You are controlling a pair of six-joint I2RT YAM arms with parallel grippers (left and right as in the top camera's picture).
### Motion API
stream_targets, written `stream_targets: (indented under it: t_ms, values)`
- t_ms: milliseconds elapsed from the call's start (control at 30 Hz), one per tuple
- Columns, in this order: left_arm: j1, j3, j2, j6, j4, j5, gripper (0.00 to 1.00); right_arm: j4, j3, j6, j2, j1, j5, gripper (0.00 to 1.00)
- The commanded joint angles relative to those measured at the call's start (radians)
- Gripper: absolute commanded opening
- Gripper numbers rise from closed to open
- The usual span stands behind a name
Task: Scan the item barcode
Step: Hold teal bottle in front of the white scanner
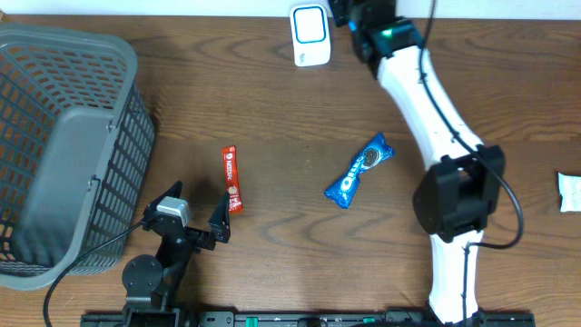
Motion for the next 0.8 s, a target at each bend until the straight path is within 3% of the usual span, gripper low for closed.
stream_targets:
  t_ms: [0, 333, 767]
  values:
    - [-0.002, -0.018, -0.007, -0.009, -0.034, -0.003, 0.98, 0.050, 0.026, -0.121, 0.041, 0.045, 0.129, 0.21]
    - [-0.002, -0.018, -0.007, -0.009, -0.034, -0.003, 0.98, 0.253, 0.026, -0.271, 0.174, 0.100, 0.402, 0.19]
    - [-0.002, -0.018, -0.007, -0.009, -0.034, -0.003, 0.98, 0.365, 0.026, -0.415, 0.263, 0.164, 0.492, 0.17]
